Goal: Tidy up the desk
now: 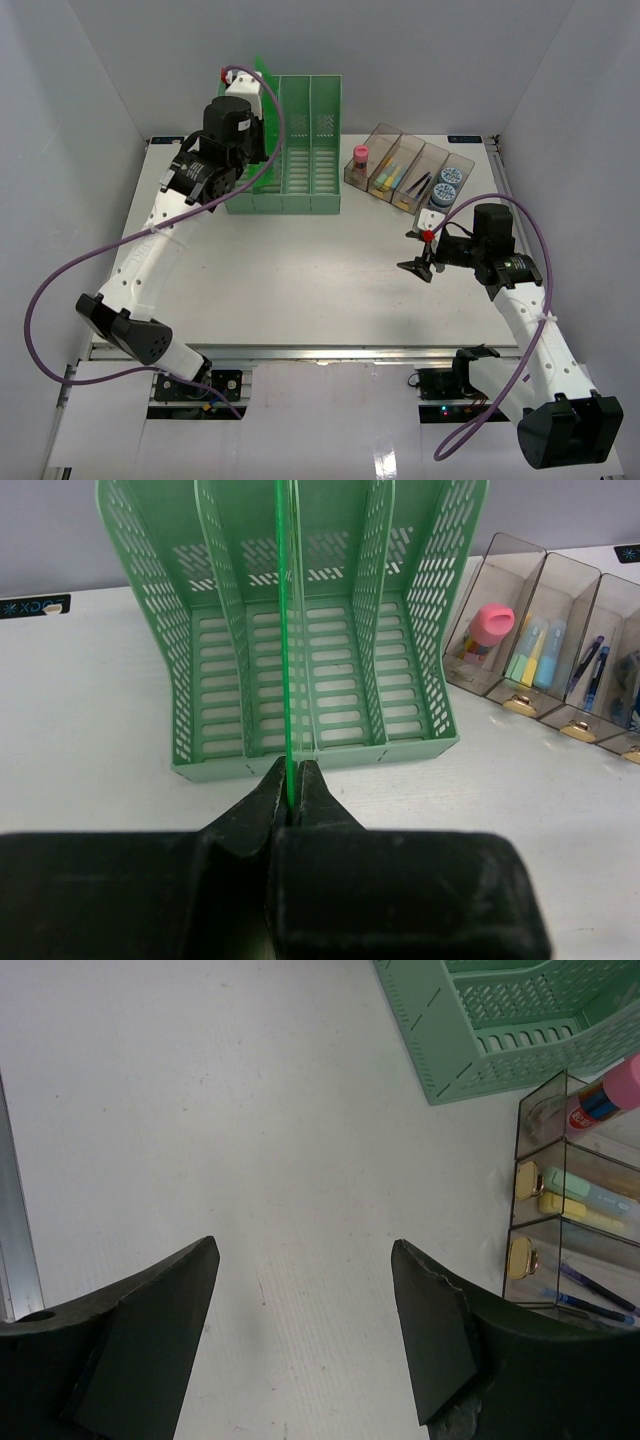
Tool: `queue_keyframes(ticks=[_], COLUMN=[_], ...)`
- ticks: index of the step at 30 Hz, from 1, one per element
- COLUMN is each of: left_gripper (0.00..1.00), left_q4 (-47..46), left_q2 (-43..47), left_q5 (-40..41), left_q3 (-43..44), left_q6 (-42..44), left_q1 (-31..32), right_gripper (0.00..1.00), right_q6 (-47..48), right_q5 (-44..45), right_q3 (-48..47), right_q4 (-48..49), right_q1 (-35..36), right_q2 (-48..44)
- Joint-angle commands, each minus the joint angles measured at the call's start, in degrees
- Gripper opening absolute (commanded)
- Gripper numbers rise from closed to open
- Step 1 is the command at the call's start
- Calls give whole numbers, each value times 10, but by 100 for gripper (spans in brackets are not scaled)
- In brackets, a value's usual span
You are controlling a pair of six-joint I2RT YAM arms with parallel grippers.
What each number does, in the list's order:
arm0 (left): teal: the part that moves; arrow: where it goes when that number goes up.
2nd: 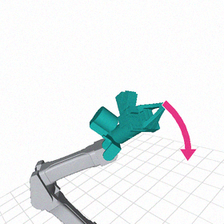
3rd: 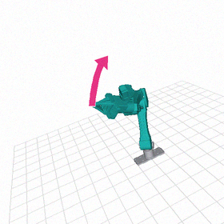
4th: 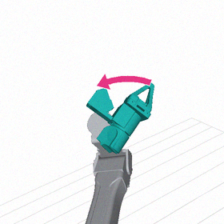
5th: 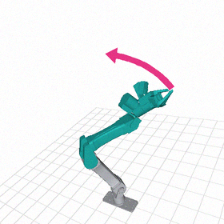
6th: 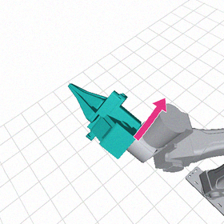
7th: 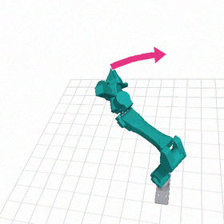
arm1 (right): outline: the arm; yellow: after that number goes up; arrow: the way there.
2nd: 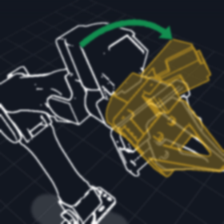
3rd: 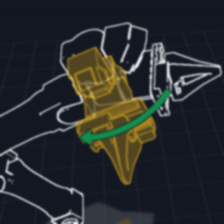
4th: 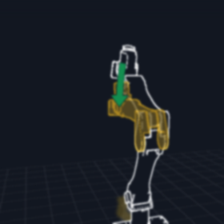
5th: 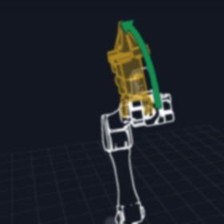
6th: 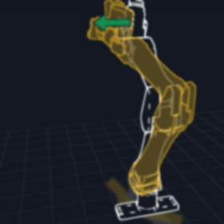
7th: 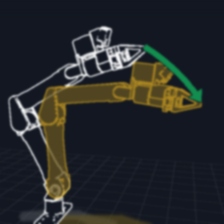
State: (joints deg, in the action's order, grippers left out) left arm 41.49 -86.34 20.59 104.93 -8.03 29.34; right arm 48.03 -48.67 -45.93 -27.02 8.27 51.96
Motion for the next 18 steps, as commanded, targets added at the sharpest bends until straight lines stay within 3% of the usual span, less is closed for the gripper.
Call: queue_keyframes(ticks=[1, 9, 18], left_gripper=[0, 0, 0], left_q4=[-33, -38, 7], left_q2=[25, 1, -42], left_q5=[15, 37, 7], left_q3=[28, 34, 45], left_q6=[20, 49, 51], left_q1=[-2, -4, -11], right_gripper=[76, 76, 76], right_q6=[2, 1, 2], right_q5=[-23, -28, -36], right_q3=[7, 9, 12], right_q4=[13, 12, 11], right_q1=[-3, -4, -6], right_q2=[-9, -10, -13])
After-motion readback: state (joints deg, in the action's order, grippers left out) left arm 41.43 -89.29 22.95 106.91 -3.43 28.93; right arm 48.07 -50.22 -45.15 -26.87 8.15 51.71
